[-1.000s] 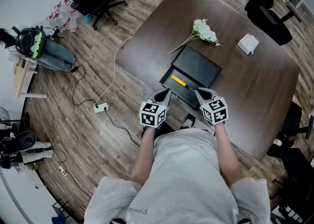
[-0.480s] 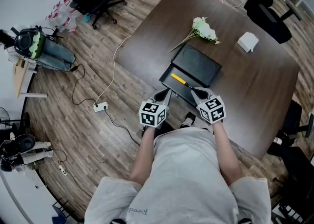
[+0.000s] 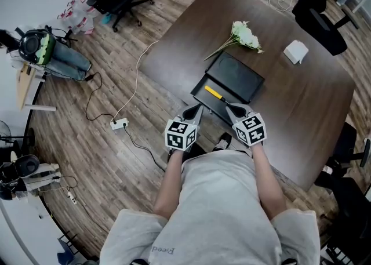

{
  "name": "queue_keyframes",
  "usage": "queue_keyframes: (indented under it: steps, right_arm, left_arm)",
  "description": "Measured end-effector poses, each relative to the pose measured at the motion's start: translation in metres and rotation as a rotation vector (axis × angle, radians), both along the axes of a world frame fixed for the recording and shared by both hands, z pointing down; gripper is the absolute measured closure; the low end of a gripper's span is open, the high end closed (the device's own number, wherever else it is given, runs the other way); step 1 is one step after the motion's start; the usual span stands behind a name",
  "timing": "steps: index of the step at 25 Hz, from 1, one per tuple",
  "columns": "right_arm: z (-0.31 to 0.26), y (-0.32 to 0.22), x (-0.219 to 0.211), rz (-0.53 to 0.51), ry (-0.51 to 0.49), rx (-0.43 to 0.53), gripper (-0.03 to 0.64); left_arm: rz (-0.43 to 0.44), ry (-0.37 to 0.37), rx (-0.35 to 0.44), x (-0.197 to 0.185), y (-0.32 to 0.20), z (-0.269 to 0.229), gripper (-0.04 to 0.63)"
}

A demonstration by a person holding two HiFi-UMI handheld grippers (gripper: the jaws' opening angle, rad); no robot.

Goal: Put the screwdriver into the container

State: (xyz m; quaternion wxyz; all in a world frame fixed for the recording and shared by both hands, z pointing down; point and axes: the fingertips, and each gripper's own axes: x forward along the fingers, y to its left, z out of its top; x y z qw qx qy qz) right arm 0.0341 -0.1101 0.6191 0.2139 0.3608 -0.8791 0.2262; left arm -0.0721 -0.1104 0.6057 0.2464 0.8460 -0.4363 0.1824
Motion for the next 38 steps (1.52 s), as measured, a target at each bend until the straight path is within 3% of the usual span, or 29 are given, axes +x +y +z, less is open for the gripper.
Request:
queue_keyframes:
  steps: [38]
  right_arm:
    - [0.000,-0.017,-0.006,-0.019,-0.002,-0.026,0.615]
  left_arm:
    - [0.037,-0.034,-0.004,0.005,-0.019,0.001,0.540]
